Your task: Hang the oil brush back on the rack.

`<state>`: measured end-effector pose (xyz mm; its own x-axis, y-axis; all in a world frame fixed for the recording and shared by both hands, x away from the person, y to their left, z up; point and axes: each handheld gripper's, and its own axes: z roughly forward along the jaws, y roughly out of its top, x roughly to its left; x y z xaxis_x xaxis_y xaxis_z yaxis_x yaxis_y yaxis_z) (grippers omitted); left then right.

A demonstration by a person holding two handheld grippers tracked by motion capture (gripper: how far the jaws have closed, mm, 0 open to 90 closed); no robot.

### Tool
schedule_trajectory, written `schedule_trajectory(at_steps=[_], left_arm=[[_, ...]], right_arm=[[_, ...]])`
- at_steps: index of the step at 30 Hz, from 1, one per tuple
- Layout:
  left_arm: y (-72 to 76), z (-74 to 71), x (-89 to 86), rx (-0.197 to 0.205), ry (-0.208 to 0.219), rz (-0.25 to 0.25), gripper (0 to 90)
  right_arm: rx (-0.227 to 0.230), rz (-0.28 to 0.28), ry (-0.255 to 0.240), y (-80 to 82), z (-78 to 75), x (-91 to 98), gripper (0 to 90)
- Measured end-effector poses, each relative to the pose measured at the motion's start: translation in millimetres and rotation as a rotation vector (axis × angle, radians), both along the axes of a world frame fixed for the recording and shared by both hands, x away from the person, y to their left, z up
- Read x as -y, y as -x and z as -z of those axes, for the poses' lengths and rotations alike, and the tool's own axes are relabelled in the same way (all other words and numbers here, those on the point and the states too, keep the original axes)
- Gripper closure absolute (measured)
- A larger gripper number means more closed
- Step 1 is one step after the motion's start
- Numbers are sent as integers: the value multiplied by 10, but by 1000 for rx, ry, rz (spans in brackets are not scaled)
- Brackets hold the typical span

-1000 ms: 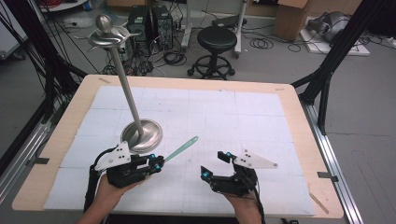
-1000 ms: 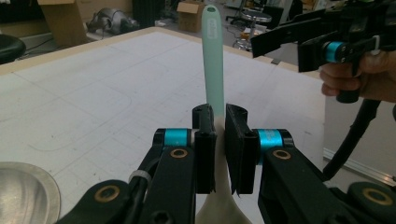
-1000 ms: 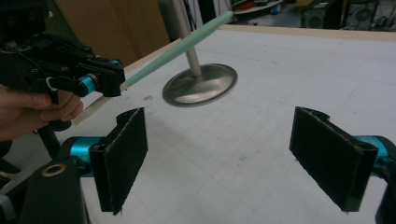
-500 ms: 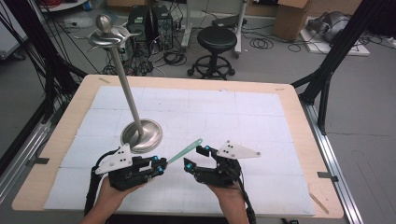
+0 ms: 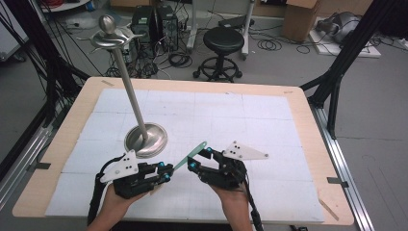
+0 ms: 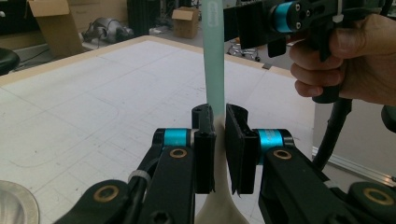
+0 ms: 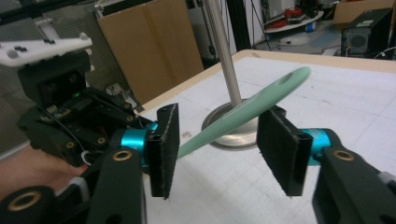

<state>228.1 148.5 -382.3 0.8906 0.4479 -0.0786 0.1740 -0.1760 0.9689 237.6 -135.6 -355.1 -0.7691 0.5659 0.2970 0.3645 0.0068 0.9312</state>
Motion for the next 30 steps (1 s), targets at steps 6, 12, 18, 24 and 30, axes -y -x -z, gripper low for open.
schedule_trajectory(at_steps=[6, 12, 18, 24, 30], left_arm=[[16, 6, 33, 6, -5, -1, 817], [50, 6, 69, 20, -8, -3, 817], [69, 9, 80, 34, -12, -7, 816], [82, 10, 91, 35, -11, -3, 816], [78, 18, 101, 37, -12, 6, 816]], right_arm=[[12, -7, 3, 11, -65, -21, 565], [12, -3, 8, 14, -107, -66, 640], [19, -7, 1, 41, -145, -94, 701], [16, -14, -10, 65, -176, -106, 752], [14, -29, -9, 95, -211, -134, 794]])
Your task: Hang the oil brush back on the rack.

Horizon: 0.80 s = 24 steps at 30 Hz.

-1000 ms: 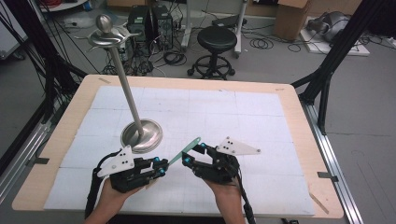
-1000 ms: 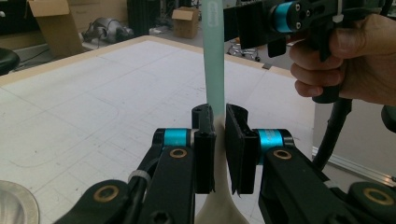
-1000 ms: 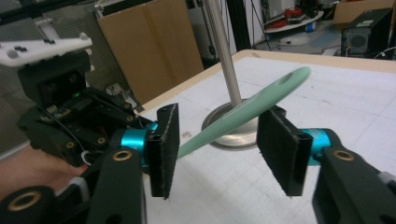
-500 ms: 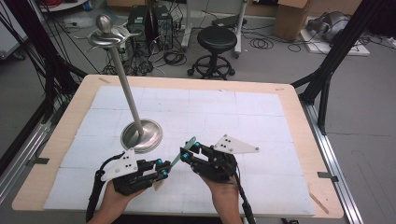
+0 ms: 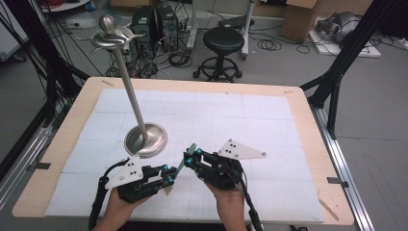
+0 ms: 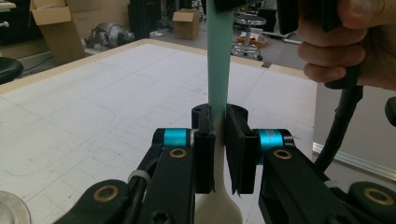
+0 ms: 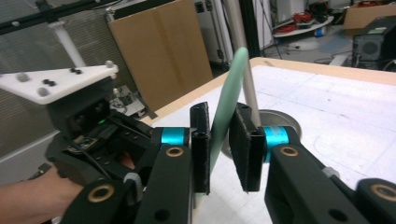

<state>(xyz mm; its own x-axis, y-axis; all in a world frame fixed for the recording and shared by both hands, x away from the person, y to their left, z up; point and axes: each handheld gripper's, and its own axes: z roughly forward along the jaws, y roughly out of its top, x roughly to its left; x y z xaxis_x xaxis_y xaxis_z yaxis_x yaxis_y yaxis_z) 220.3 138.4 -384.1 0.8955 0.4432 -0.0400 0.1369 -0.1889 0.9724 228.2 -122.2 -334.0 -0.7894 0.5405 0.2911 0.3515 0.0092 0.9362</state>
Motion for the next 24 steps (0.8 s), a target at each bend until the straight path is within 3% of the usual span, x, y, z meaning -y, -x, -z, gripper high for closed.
schedule_trajectory(at_steps=[4, 8, 11, 13, 17, 19, 24], left_arm=[[1, 6, 10, -4, 4, 19, 820], [-19, -3, -20, -12, 41, 60, 820], [-68, -31, -60, -53, 106, 110, 657], [-87, -54, -79, -54, 122, 143, 596], [-120, -84, -99, -69, 110, 209, 533], [-131, -90, -96, -82, 109, 251, 539], [-142, -87, -91, -98, 101, 297, 602]], right_arm=[[18, -38, 12, 22, -31, -39, 825], [29, -66, 11, 34, -68, -34, 827], [34, -95, 13, 25, -76, -19, 828], [42, -115, 27, 9, -75, -12, 828], [52, -215, 4, -33, -85, -21, 829], [62, -272, 0, -58, -89, -32, 828], [72, -380, -18, -119, -91, -39, 828]])
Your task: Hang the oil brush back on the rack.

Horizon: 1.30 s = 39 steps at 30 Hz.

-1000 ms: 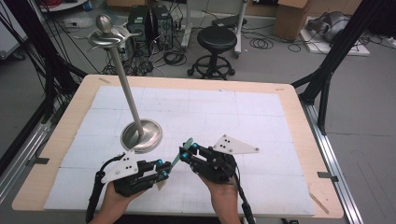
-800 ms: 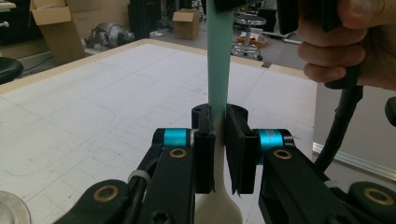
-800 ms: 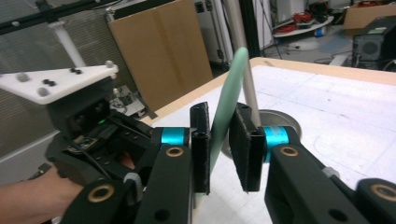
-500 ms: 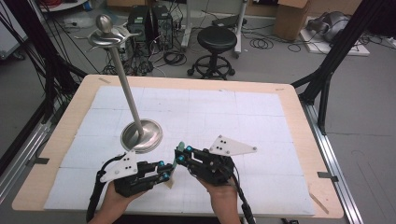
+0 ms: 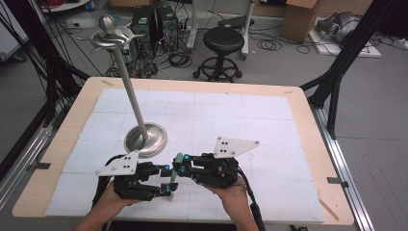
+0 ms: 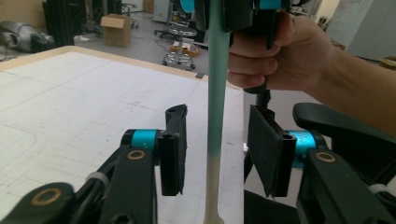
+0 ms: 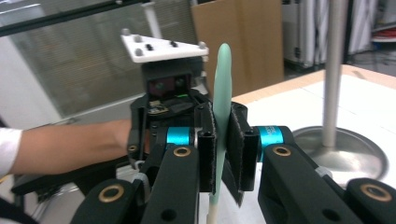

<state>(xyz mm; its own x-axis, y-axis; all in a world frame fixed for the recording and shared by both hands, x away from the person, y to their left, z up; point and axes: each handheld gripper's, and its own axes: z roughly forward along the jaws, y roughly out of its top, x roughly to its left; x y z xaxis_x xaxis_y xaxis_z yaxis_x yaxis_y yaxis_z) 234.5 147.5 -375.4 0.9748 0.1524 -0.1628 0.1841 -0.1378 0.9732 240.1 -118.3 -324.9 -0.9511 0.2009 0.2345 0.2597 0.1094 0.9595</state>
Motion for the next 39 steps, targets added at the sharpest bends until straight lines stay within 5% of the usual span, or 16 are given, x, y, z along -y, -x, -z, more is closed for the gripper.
schedule_trajectory(at_steps=[10, 15, 17, 19, 22, 30, 34, 39], left_arm=[[-19, 19, 15, -6, -8, 36, 768], [-16, 21, 15, 5, -25, 19, 837], [-24, 22, 13, 8, -32, -4, 839], [-29, 16, 8, 7, -25, -33, 839], [-57, 4, -18, 7, -24, -80, 839], [-190, -109, -127, -10, 14, -226, 841], [-261, -311, -217, 18, 29, -291, 841], [-361, -604, -302, 58, 40, -367, 841]], right_arm=[[17, -113, -43, -81, 14, 35, 828], [8, -103, -38, -99, 30, 20, 803], [-12, -37, -59, -95, 41, 28, 516], [-29, -1, -77, -80, 53, 76, 478], [19, 107, -91, 1, 76, 199, 376], [61, 379, -74, 192, 134, 677, 227], [89, 494, -7, 286, 186, 861, 207], [89, 550, 49, 339, 301, 995, 184]])
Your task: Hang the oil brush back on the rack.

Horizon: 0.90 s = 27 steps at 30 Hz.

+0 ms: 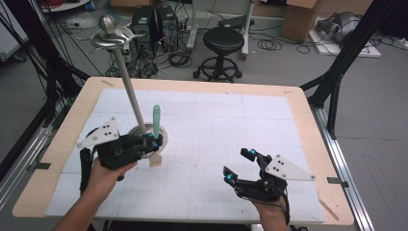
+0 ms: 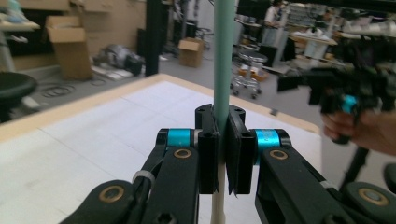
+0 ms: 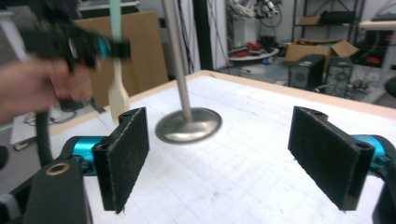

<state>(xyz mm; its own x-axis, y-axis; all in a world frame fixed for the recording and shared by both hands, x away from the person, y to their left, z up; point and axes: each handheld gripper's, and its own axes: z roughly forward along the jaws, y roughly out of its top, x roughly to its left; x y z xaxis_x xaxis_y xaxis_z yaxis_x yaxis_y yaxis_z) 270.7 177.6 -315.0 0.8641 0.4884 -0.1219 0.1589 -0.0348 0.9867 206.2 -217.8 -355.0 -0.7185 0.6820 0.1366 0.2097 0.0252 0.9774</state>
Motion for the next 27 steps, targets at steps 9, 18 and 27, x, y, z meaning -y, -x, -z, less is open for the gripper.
schedule_trajectory(at_steps=[9, 18, 27], left_arm=[[-144, -389, -119, 50, 5, -112, 841], [-238, -597, -178, 71, 18, -179, 841], [-301, -686, -234, 73, 24, -211, 841]], right_arm=[[-10, 20, 56, 14, 51, 35, 181], [-14, 32, 62, 16, 64, 54, 182], [-15, 38, 63, 14, 66, 54, 181]])
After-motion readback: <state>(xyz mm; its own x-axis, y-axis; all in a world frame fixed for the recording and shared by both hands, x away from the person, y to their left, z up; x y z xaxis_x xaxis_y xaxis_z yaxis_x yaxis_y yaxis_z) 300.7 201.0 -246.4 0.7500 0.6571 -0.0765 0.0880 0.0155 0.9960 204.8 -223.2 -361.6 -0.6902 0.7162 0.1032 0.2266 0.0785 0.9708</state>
